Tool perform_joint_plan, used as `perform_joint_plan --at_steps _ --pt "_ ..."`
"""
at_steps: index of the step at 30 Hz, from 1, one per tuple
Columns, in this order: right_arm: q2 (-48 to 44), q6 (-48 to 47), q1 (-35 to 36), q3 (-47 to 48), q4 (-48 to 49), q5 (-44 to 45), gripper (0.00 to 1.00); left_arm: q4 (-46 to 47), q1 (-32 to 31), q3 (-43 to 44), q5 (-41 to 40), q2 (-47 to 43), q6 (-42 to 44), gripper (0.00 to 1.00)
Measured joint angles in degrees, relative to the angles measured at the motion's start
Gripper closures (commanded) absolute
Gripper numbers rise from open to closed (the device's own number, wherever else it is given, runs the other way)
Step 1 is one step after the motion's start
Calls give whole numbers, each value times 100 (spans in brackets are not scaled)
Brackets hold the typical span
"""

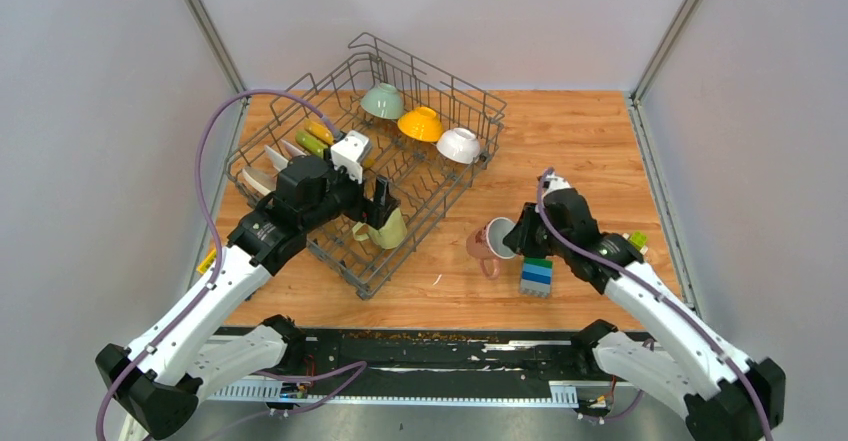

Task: Load the mixed dishes into the dish rack
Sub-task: Pick up the cup at the center of the board.

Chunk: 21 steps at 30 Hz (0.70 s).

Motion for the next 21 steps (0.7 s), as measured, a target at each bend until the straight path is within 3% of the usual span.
perform_joint_plan --at_steps 10,21 --pt "-2199 796 0 -533 1257 -634 100 527 2 0 879 76 -452 0" --pt "-2004 1462 0 -1047 3589 -1657 100 1915 85 -155 2647 481 -1528 0"
